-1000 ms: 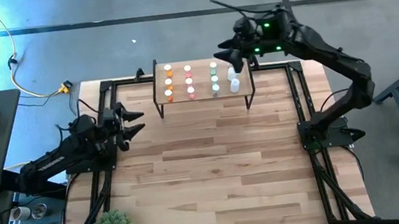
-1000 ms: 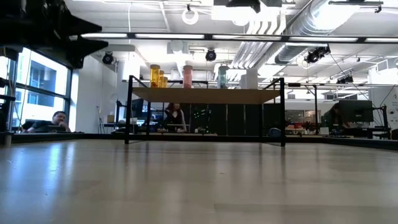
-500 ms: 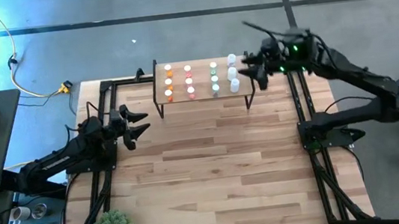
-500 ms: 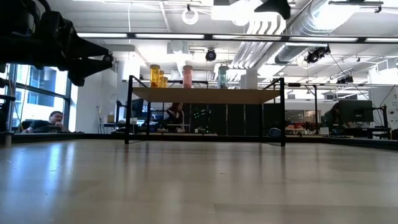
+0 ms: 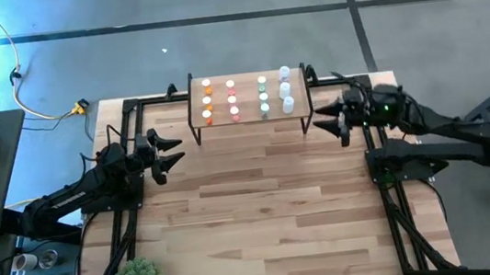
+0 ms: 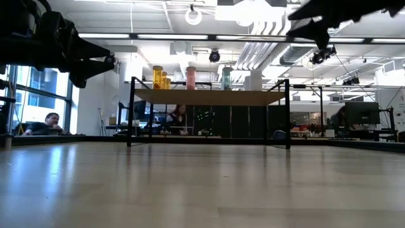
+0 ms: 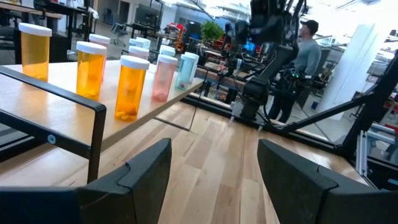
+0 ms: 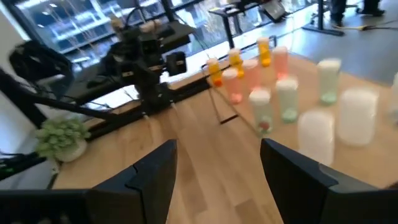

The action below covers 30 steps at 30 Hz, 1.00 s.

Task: Pick and place medicine bottles onto shelf by color
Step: Return to Home Position

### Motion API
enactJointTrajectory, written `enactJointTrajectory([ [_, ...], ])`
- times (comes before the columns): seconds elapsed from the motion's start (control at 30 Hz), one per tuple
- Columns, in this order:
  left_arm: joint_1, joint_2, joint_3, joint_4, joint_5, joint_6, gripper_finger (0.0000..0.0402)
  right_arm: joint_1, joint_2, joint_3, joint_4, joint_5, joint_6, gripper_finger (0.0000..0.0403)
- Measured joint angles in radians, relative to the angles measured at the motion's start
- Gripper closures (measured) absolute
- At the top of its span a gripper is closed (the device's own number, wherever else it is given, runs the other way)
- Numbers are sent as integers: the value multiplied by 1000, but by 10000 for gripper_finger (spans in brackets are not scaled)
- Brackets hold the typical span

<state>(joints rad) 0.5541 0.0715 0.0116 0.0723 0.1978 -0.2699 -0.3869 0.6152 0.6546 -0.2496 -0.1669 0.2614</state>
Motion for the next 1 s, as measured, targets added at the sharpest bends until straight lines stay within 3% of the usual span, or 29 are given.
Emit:
enactJointTrajectory([
  [0.3,0,0,0,0,0,0,172,58,-244,-352,266,10,140,181],
  [0.43,0,0,0,0,0,0,172,69,-328,-445,284,12,181,181],
  [0.77,0,0,1,0,1,1,172,69,-495,-570,285,50,237,181],
  [1.0,0,0,1,0,1,1,172,98,-577,-588,220,50,237,181],
])
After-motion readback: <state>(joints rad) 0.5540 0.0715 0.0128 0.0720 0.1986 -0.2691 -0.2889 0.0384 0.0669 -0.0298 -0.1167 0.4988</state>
